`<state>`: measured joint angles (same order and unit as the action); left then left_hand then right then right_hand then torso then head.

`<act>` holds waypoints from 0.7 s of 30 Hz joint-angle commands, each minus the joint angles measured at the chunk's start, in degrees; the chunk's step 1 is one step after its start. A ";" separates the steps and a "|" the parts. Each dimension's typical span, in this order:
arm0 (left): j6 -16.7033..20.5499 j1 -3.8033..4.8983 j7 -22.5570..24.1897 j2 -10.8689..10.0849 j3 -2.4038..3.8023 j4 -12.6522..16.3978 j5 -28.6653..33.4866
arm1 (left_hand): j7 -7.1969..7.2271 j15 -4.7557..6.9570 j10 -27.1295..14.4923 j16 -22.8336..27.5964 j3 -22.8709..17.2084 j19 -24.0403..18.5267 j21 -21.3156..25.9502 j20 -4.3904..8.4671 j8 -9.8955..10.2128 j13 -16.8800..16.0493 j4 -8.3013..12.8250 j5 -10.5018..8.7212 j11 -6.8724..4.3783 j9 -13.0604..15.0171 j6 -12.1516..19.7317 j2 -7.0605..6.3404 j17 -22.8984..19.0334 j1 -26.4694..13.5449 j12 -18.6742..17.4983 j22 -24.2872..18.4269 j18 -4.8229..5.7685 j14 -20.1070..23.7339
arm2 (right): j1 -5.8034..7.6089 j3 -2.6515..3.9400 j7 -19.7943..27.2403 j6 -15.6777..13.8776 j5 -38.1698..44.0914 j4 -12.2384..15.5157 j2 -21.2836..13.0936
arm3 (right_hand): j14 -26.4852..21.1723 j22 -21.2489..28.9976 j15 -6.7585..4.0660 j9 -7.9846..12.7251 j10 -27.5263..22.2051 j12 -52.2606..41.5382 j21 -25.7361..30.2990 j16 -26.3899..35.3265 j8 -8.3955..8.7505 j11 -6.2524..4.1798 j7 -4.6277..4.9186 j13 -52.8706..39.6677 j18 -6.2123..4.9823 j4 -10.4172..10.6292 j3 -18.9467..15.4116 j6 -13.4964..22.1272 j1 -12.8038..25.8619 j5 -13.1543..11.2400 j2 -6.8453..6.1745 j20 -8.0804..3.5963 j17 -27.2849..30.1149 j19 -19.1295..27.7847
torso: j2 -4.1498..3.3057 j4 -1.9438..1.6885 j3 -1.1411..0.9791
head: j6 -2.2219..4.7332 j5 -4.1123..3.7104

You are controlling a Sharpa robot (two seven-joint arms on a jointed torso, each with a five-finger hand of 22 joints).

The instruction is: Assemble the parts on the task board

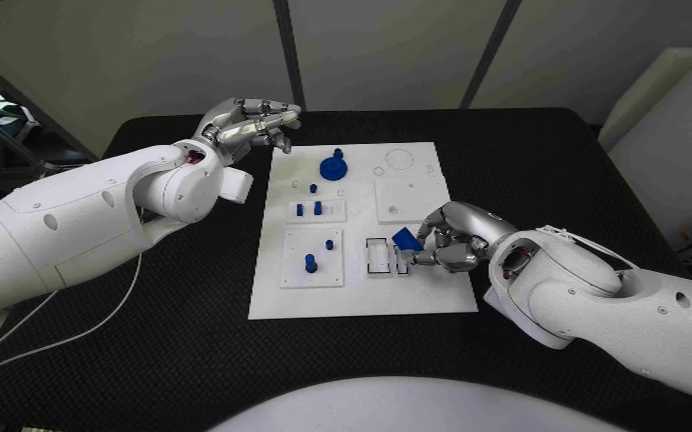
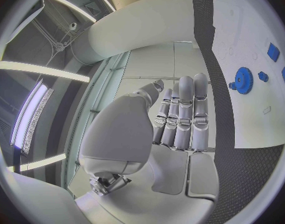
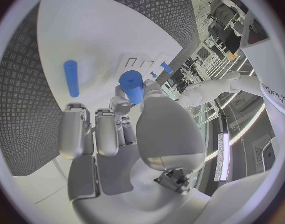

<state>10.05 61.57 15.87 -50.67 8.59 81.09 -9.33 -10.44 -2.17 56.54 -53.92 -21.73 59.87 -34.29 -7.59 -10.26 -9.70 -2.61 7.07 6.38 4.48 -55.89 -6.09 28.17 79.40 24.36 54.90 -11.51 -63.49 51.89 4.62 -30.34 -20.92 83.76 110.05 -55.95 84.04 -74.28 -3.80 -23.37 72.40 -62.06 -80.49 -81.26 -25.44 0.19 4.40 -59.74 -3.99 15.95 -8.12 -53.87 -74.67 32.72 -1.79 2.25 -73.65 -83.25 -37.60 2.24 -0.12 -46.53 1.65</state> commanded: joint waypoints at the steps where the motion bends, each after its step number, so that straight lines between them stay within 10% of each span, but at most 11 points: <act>1: -0.69 0.10 0.07 0.12 0.03 0.03 0.38 | -0.01 -0.04 -0.39 0.22 0.31 0.19 0.31 -0.37 -0.22 -0.07 -0.04 0.31 0.11 -0.09 0.49 0.41 -0.06 -0.22 0.26 -0.05 1.05 0.19 | 0.11 0.05 0.53 -1.82 -2.61 0.07 0.77 | 3.10 -0.08 -0.32 -1.23 0.52 -0.23 -0.23 -0.30 -0.38 -0.37 -0.17 -0.02 0.64 0.53 -0.03 -0.20 0.08 0.34 0.61 -0.17 -0.09 -0.30 | -0.04 0.00 -0.02 | -0.05 0.05; 21: -0.84 0.10 -0.02 0.42 0.01 0.09 0.38 | -0.01 -0.03 -0.47 0.23 0.33 0.23 0.39 -0.36 -0.25 -0.08 0.02 0.34 0.11 -0.09 0.53 0.45 -0.08 -0.12 0.32 -0.11 1.04 0.20 | 0.30 0.11 -1.52 4.46 -3.47 -3.91 6.30 | 2.94 0.28 -0.29 -3.01 -0.08 1.66 0.08 0.20 -1.34 -0.34 -0.29 0.39 0.54 0.80 -4.69 0.12 9.10 -7.39 2.20 -0.13 0.39 0.01 | -0.04 0.08 -0.04 | -0.07 0.26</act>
<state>9.92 61.57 15.76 -50.30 8.57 81.06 -9.28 -10.44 -2.17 56.54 -53.92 -21.73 59.87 -34.29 -7.59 -10.27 -9.71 -2.61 7.07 6.38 4.48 -55.89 -6.09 28.18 79.41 24.36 54.84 -11.51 -63.49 52.08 4.67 -31.07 -17.89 80.30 106.22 -49.79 84.04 -74.11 -3.80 -26.35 72.76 -60.67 -80.49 -81.25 -26.42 -0.18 4.18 -59.61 -3.98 16.71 -12.50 -54.12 -66.11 25.58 0.54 2.26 -73.42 -83.25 -37.66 2.24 -0.15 -46.55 1.90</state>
